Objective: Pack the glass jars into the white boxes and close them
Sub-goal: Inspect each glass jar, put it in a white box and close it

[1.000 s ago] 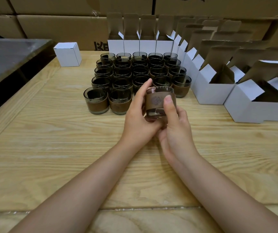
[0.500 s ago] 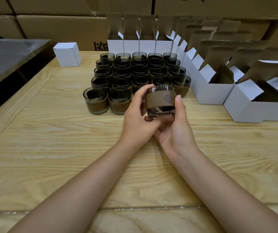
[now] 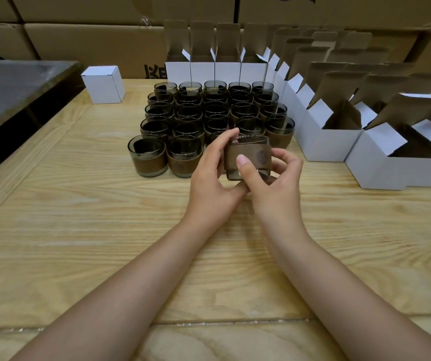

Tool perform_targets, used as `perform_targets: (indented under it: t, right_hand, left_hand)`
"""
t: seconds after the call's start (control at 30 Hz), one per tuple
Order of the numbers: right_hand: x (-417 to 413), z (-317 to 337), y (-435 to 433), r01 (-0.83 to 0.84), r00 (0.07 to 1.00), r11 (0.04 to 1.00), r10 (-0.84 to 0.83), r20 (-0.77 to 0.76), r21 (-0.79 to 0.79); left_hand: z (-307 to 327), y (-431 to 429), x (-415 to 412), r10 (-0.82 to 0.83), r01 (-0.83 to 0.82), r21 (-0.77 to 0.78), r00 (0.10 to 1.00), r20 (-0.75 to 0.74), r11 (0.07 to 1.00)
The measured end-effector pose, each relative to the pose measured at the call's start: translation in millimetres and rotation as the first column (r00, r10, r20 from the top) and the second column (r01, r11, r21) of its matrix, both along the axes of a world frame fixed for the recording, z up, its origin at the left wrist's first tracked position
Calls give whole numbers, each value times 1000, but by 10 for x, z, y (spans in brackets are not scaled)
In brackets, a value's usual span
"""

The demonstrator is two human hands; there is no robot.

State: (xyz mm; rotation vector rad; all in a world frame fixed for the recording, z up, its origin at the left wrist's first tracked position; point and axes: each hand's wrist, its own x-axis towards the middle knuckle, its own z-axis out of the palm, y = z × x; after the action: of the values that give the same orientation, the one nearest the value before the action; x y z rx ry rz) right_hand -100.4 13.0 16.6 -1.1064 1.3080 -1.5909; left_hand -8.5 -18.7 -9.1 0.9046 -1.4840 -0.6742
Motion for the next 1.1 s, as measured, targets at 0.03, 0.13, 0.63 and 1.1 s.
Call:
perform_targets:
  t: [0.03, 0.13, 0.63, 1.1]
  right_hand:
    - [-10, -1, -8, -10, 999, 1000, 10, 33, 3]
    - [-3, 6, -21, -40, 982, 998, 30, 187, 50]
    - [16, 117, -29, -217, 880, 969, 143, 453, 116]
    - [-1, -17, -38, -41, 999, 999, 41, -5, -26]
  left_hand:
    - [6, 5, 0, -8, 8, 0, 1000, -4, 1000]
    - [33, 33, -4, -39, 39, 10, 999, -35, 999]
    - [39, 7, -1, 9, -9, 9, 998, -57, 1000]
    - [-13, -20, 13, 108, -101, -110, 992, 62, 989]
